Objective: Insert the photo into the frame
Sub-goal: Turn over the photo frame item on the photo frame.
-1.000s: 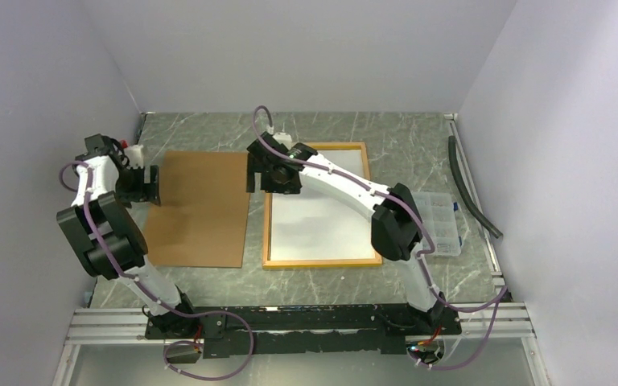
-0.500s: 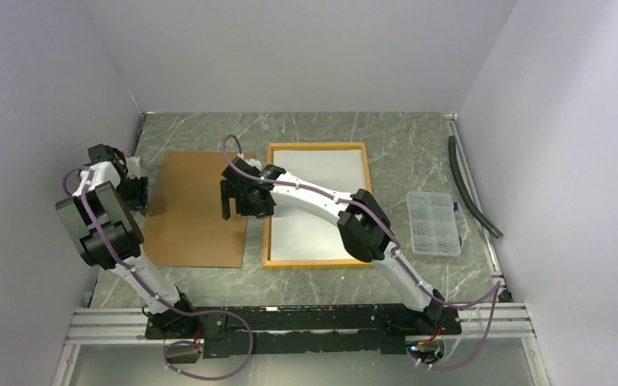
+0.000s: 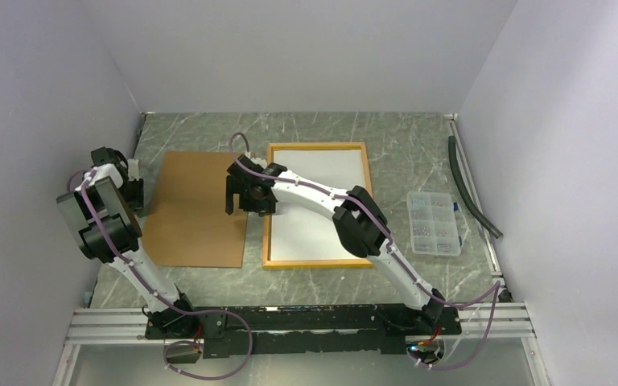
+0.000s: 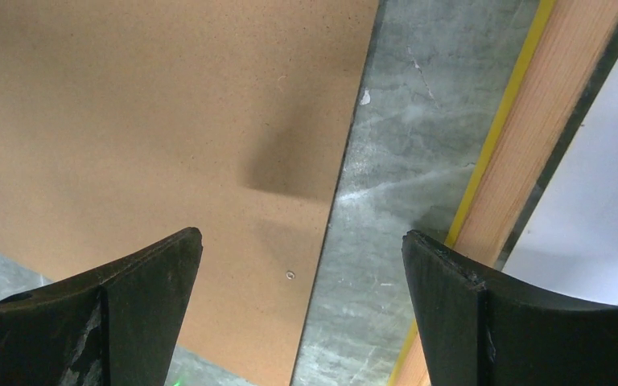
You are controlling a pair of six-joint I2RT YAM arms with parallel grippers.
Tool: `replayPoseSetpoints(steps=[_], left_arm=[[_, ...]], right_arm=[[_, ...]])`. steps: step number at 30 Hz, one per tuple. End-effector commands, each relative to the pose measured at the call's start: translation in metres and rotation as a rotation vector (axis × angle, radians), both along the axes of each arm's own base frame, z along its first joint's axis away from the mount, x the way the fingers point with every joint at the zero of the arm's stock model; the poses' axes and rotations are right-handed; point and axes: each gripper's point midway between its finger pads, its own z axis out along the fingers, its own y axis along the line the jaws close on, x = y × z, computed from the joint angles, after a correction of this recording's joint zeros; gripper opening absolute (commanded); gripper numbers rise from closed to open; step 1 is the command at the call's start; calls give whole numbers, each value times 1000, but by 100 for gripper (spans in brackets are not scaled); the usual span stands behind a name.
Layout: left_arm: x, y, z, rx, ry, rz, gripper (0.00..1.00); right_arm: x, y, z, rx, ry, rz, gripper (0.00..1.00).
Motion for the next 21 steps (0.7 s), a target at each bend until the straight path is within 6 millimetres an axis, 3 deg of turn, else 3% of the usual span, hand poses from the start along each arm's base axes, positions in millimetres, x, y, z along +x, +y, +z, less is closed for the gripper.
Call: replayPoseSetpoints(steps=[1,6,13,20,21], left_arm=[[-8,-22,-27,-88,48,-9,49],[-13,-48,-39,-153,92,-43,40],[-22,-72,-50,-212,133,-85,35],[-28,-95,-59,-292,177,-148,31],[-28,-98,-60,-302,181,-157,30]], right_arm=[[12,10,-3,46,-7,-31,100],[19,11,-17,68,28,-64,100],[16,28,-15,157,69,-49,100],[16,47,-2,298,132,-59,99],[18,51,7,341,135,-57,99]])
